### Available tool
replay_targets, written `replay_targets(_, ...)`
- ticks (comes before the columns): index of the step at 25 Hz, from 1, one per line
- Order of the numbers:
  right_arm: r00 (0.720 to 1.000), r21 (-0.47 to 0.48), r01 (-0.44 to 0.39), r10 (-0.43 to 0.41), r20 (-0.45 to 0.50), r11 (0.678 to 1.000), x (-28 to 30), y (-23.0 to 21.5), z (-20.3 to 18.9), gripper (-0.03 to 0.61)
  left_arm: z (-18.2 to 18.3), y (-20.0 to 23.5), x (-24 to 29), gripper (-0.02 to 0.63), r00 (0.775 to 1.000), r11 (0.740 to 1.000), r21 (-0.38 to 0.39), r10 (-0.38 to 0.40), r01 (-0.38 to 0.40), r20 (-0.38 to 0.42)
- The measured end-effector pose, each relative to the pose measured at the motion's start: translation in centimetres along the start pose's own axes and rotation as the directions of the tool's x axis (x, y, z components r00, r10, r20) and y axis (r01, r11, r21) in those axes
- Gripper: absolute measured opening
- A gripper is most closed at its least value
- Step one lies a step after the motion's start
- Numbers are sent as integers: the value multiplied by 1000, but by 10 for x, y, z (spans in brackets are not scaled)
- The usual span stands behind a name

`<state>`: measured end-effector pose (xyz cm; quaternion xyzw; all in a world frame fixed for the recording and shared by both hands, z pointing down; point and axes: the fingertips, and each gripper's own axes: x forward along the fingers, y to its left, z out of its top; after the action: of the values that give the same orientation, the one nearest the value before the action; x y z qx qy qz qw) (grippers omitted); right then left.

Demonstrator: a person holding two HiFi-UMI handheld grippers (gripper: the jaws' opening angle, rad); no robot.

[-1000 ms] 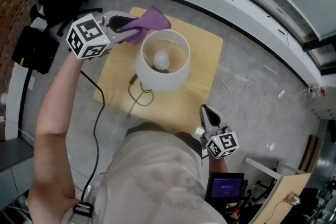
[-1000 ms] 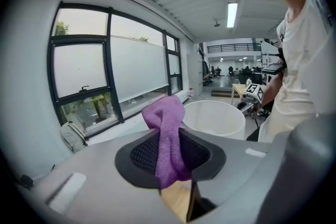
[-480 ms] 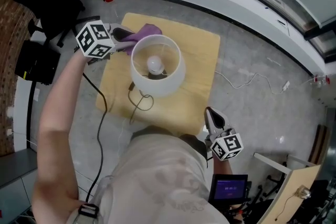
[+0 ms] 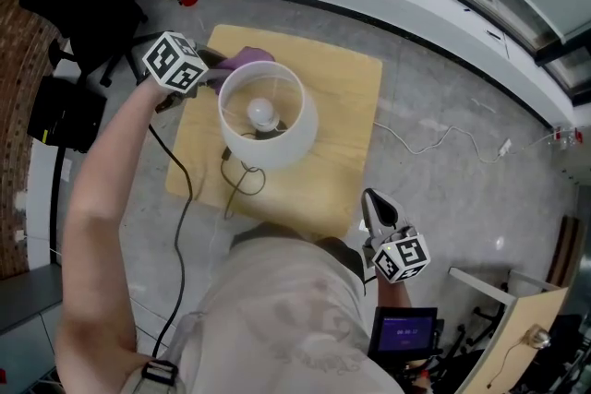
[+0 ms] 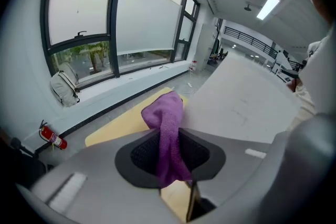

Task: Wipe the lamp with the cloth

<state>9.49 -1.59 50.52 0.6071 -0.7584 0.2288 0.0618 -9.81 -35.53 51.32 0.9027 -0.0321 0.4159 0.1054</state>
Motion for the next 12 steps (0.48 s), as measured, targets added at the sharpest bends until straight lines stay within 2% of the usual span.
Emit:
replay_targets(3,1000,10,4,-5,13,1000,-4,-6,-2,14,32,-5,-23,95,999,998,43,-38,38,9)
replay_targets(8,1000,11,4,-4,27,1000,-9,-10,0,14,100,-25,-56,95,997,985,160,-71,70,-3)
replay_targets(12,999,21,13,-14,35,1000,-14,-18,-2,14,130,-55,-58,95,989,961,239,-125,139,-75)
